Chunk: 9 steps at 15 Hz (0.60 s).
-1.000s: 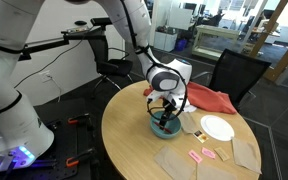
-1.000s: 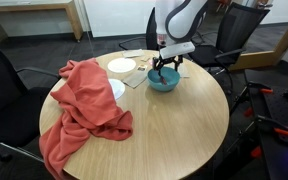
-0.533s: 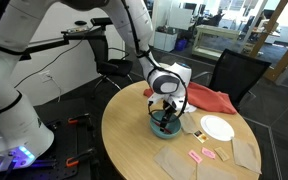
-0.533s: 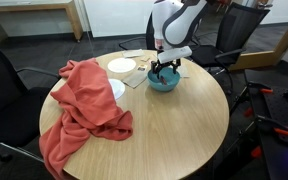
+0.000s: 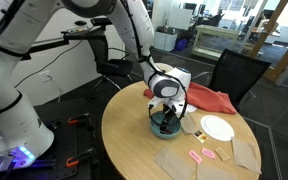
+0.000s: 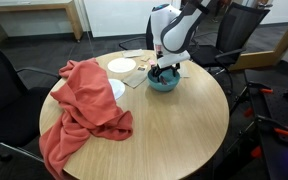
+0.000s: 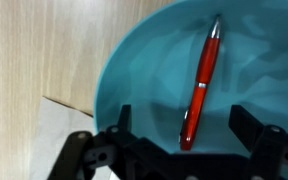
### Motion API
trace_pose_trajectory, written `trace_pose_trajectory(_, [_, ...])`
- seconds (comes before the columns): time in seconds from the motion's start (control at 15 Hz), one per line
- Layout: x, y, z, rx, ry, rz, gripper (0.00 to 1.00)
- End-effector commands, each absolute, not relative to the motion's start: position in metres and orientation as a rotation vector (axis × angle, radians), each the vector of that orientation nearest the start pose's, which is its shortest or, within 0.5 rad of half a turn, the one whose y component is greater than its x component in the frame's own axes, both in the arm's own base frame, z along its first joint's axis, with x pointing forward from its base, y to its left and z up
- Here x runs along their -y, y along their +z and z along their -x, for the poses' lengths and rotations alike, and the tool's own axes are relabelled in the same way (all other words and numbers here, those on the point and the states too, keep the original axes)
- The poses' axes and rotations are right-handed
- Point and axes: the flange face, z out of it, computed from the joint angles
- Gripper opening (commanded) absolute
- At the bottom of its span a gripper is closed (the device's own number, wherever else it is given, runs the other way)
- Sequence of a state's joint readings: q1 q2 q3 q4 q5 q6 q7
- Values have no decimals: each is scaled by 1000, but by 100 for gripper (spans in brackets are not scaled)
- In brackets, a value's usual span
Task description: Put the pen in the bowl on the table
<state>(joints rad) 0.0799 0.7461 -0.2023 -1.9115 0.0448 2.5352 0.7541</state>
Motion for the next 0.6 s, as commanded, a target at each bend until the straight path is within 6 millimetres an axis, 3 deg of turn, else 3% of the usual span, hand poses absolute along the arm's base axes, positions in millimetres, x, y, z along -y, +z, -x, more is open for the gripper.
trace_pose_trajectory(0.0, [72, 93, -607, -1409, 87, 2992, 100])
trace_pose_trajectory(0.13, [70, 90, -608, -1403, 92, 3001, 100])
trace_pose_trajectory(0.2, [69, 88, -608, -1398, 95, 3005, 75])
trace_pose_trajectory(0.27, [68, 86, -609, -1395, 93, 3012, 74])
trace_pose_trajectory(0.53, [68, 84, -610, -1391, 92, 3016, 43])
